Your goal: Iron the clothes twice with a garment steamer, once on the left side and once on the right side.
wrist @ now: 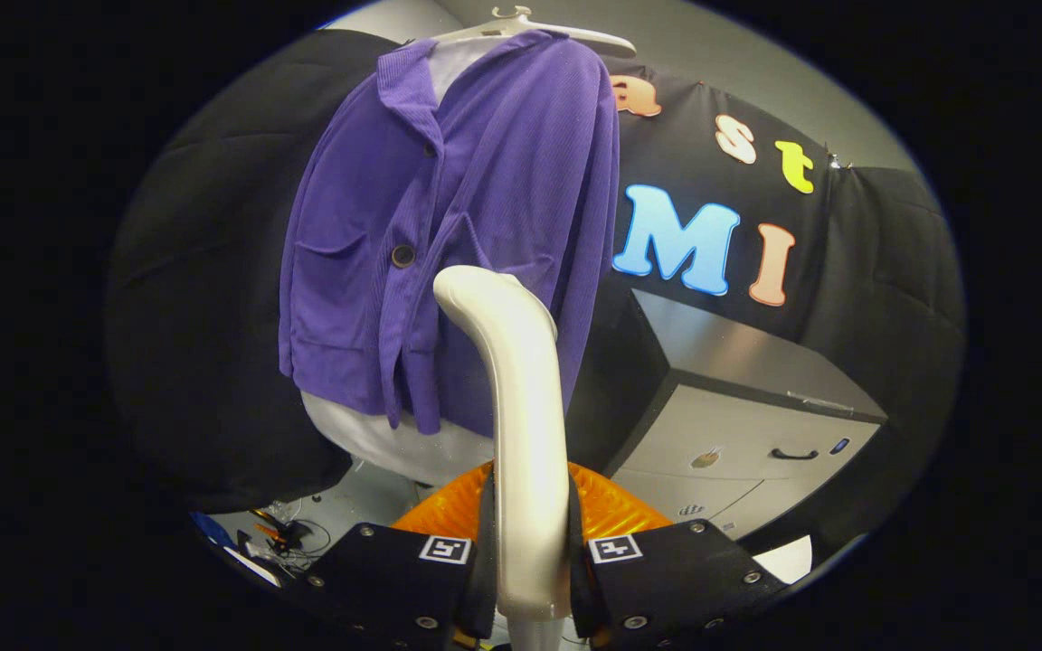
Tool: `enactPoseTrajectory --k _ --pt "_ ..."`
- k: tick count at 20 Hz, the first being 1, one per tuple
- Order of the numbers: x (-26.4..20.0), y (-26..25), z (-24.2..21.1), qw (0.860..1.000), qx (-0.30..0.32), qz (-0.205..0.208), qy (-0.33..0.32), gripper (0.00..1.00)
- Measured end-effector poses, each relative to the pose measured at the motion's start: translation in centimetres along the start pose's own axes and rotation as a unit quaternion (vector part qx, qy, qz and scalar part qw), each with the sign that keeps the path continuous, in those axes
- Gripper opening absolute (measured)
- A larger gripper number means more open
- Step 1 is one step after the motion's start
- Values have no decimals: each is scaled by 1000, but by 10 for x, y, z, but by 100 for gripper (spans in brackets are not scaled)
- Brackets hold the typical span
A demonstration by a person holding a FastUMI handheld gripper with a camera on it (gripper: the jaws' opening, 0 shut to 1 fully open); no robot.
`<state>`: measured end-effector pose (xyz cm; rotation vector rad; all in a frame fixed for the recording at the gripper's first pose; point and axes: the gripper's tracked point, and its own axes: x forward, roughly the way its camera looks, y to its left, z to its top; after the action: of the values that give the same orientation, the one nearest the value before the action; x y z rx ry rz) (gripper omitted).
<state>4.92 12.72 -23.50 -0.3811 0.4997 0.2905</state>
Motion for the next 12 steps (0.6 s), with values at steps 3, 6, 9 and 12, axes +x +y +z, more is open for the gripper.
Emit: enactPoseTrajectory --k 3,6,9,12 --pt "6 6 -26 1000 -5 7 27 33" --pt "13 11 -53 998 -5 10 56 33" --pt "14 21 -83 996 -4 22 90 33" --pt "4 41 -116 990 -9 45 132 33"
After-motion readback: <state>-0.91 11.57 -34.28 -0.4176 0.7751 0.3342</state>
